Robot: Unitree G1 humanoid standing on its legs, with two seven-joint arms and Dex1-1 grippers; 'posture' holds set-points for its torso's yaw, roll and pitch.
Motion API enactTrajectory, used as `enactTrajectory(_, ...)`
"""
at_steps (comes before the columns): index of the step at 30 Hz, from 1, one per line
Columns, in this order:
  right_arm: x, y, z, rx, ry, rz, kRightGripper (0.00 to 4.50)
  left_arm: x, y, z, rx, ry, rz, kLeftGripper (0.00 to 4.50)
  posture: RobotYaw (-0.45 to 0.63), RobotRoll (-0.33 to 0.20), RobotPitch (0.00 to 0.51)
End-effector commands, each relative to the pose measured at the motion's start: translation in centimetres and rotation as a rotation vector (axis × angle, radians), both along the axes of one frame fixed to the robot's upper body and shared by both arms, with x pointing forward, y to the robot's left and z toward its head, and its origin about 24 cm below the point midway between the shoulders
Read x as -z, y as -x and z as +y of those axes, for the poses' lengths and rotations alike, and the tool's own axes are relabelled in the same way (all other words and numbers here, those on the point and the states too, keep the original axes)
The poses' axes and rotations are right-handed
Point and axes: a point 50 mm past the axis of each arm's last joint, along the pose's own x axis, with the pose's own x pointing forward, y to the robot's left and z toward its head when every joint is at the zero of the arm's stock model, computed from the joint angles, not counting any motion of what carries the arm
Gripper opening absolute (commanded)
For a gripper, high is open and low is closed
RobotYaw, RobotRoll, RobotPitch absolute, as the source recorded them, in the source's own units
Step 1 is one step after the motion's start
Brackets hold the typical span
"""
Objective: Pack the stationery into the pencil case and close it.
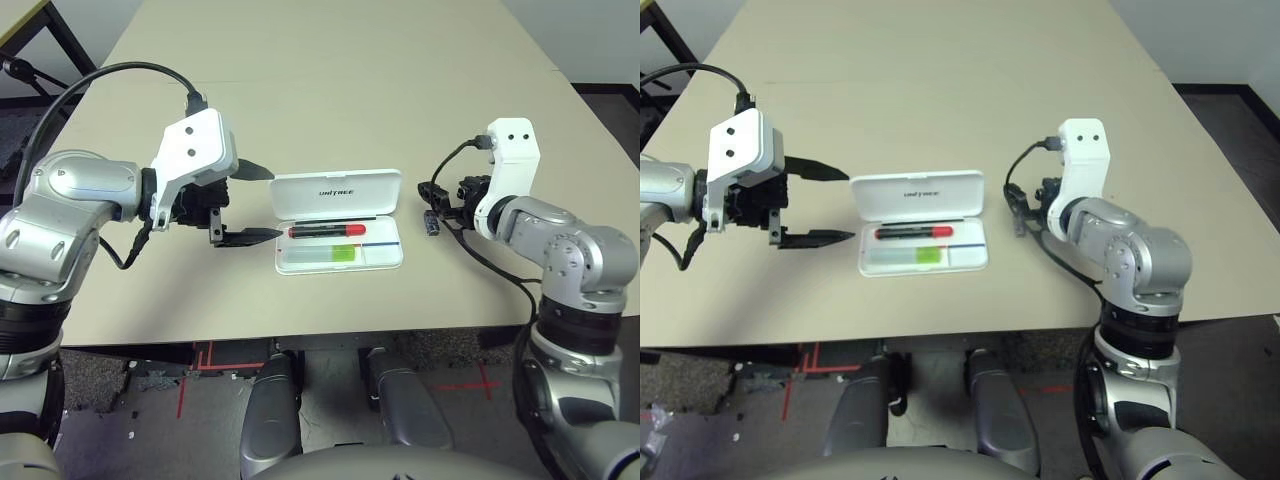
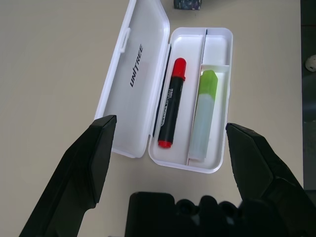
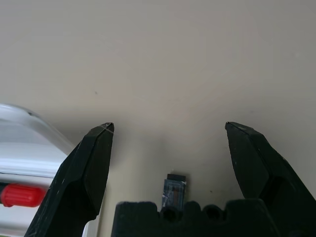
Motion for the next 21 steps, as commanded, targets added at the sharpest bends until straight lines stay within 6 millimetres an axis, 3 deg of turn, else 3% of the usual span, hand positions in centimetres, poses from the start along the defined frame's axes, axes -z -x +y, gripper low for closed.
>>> enactTrajectory(1,1.2,0.1,0.1,-0.005,0.023,0.053,4.5,0.3,0.4,-0.2,0.008,-0.02,0.013,4.48,-0.09,0.0,0.189)
enactTrajectory(11,4.2,0.3,0.5,-0.064,0.073,0.178,4.5,0.2,0.7,-0.4,0.0,-0.025,0.01,4.48,-0.06,0.0,0.188)
enactTrajectory(21,5.2,1.1,0.4,-0.112,0.106,0.249,4.5,0.3,0.6,-0.5,-0.007,-0.029,0.006,4.48,-0.05,0.0,0.182)
